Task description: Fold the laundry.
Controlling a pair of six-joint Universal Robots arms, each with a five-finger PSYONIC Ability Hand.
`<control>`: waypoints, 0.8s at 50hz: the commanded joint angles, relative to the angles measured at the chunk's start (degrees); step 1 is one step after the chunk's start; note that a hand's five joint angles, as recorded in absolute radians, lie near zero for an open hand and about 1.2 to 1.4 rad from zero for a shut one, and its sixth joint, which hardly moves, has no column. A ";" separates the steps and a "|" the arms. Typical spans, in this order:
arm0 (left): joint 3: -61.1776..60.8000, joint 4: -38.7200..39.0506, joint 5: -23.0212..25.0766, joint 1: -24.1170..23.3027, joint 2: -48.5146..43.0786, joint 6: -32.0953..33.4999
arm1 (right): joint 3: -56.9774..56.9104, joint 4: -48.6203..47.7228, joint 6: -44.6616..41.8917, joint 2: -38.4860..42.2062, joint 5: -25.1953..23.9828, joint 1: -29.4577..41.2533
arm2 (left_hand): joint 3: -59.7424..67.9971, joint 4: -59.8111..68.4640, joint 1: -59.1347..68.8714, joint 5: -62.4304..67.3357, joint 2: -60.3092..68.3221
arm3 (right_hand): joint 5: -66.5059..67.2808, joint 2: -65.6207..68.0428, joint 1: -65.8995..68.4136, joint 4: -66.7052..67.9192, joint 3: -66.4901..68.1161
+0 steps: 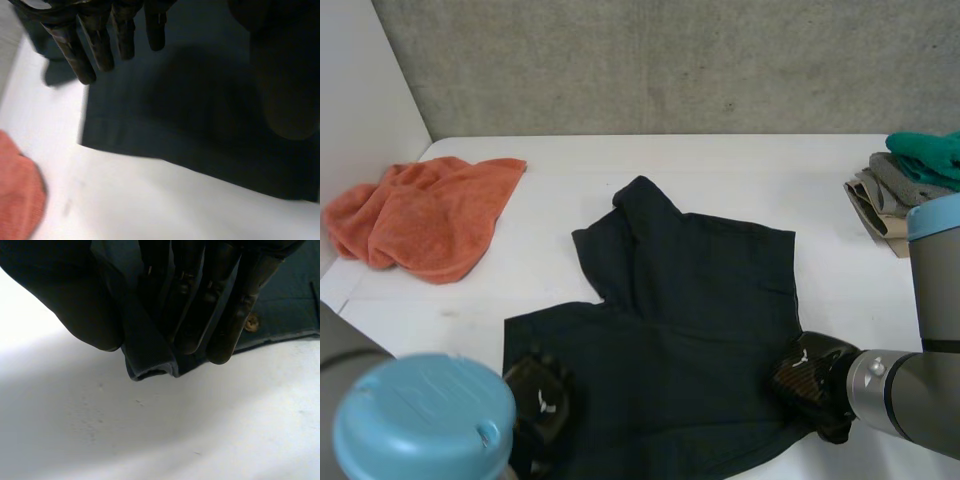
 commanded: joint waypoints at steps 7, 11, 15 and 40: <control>17.58 13.55 16.40 17.10 -2.32 0.33 | 2.86 -8.62 1.32 0.15 -0.44 -3.20 | -17.43 -17.32 -8.44 -16.26 -16.04 | 13.27 12.59 23.52 11.86 12.14; 23.54 18.83 30.56 21.76 -10.93 0.15 | 3.13 -10.11 2.28 0.24 -0.53 -3.21 | -10.02 -9.91 -1.03 -8.85 -8.63 | 13.27 12.59 23.52 11.86 12.14; 31.89 20.06 36.03 25.28 -19.98 0.32 | 3.57 -11.78 3.25 0.32 -0.53 -3.21 | -4.47 -4.36 4.52 -3.30 -3.08 | 13.27 12.59 23.52 11.86 12.14; 55.12 17.16 40.87 26.25 -47.86 3.31 | 5.94 -16.18 4.75 1.20 -0.53 -3.47 | 43.96 44.07 52.95 45.13 45.35 | 13.27 12.59 23.52 11.86 12.14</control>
